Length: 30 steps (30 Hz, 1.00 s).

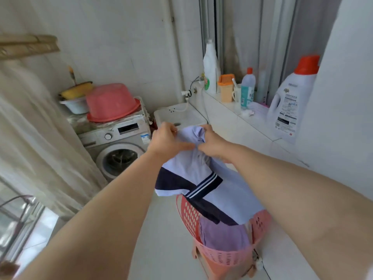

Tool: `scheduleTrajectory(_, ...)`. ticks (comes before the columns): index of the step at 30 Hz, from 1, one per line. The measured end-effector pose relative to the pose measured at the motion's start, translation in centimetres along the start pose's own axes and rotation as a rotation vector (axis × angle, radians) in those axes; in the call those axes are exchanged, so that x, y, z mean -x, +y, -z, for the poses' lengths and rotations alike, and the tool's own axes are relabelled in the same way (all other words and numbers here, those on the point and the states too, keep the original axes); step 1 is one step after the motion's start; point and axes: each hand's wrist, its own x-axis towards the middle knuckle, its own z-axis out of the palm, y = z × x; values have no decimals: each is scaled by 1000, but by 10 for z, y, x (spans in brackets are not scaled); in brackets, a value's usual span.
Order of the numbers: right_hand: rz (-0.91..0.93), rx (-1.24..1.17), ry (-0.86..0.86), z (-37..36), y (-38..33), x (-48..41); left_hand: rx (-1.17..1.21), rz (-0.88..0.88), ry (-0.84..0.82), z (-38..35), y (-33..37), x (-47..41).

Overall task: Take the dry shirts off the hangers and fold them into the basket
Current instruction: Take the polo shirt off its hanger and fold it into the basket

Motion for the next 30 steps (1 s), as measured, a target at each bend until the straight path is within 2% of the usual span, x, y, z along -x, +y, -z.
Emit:
scheduleTrajectory(2,-25,-31,-28,0,-14,-14,-151,-99,-48,15,1,-20)
scheduleTrajectory(5,-64,-147,-13,-2,-25,-26,-277,-153,-171,30,9,-40)
scheduleTrajectory(9,-112,-410,71,3,-23,-37,-163,-255,-171,44,17,-56)
scheduleTrajectory(13,-68,-219,-123,9,-4,-38,-75,-309,-164,57,29,-68)
scheduleTrajectory(15,-75,-133,-167,11,8,-40,-75,-319,-183,69,35,-77)
scheduleTrajectory(20,-64,-110,-316,20,14,-48,-76,-315,-169,102,49,-89)
scheduleTrajectory(22,-57,-82,-281,19,17,-51,-43,-313,-162,114,53,-90)
scheduleTrajectory(27,-101,156,-10,11,36,-59,65,-266,-136,144,48,-91)
scheduleTrajectory(30,-105,205,-43,11,43,-61,79,-198,-92,159,36,-93)
